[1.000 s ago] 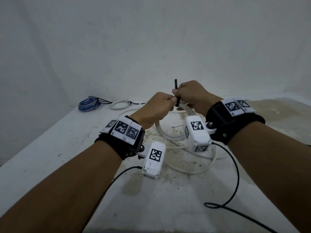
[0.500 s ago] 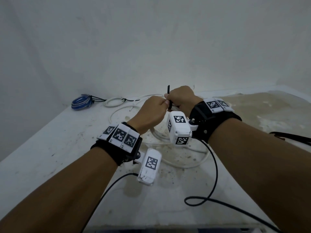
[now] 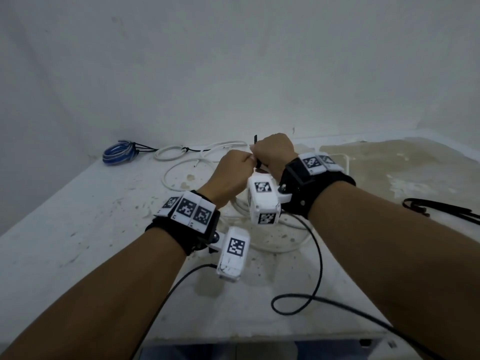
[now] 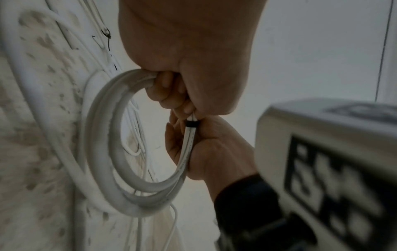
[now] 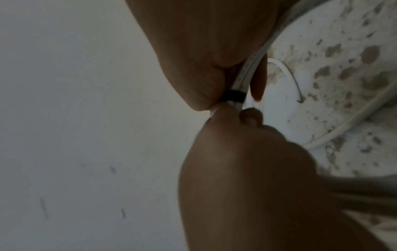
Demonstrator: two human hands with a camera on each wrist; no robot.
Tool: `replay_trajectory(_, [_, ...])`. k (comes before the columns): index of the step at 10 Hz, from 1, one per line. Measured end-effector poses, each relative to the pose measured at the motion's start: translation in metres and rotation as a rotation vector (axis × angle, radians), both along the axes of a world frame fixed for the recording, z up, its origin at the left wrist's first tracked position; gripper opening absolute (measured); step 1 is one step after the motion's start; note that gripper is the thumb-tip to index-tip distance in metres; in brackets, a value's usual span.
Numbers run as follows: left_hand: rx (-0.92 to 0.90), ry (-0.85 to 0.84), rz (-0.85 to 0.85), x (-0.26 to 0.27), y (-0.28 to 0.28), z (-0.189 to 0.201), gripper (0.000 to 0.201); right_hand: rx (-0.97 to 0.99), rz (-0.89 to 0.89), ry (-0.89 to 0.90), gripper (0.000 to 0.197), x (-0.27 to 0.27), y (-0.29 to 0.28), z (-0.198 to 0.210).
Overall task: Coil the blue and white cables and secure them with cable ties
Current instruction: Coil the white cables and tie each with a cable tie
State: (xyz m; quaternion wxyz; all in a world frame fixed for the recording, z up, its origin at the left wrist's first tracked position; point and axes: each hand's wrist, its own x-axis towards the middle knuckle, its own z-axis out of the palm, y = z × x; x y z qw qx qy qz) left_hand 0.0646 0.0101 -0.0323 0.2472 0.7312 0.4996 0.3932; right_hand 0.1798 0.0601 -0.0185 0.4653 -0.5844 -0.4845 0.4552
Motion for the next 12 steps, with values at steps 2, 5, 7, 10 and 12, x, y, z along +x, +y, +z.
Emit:
replay_trajectory(2, [-0.194, -0.155, 0.016, -0.023, 0.010, 0.006, 0.031, -0.180, 0.306, 0.335, 0.033, 0.003, -0.012, 0.005])
replay_trajectory(5, [-0.316, -0.243, 0.053, -0.048, 0.016, 0.023, 0.018, 0.073, 0.409, 0.109, 0.015, -0.017, -0.013, 0.012])
replay_trajectory(7, [-0.398, -0.354, 0.059, -0.074, 0.029, 0.028, 0.019, 0.144, 0.436, -0.070, 0.020, -0.039, -0.003, 0.023])
replay_trajectory(10, [-0.436, -0.535, 0.061, -0.134, 0.048, 0.050, 0.015, 0.088, 0.545, 0.041, 0.018, -0.090, 0.025, 0.051])
replay_trajectory(12, [-0.429, -1.199, 0.068, -0.175, 0.058, 0.039, 0.032, 0.091, 0.271, 0.558, 0.008, -0.144, 0.067, 0.059])
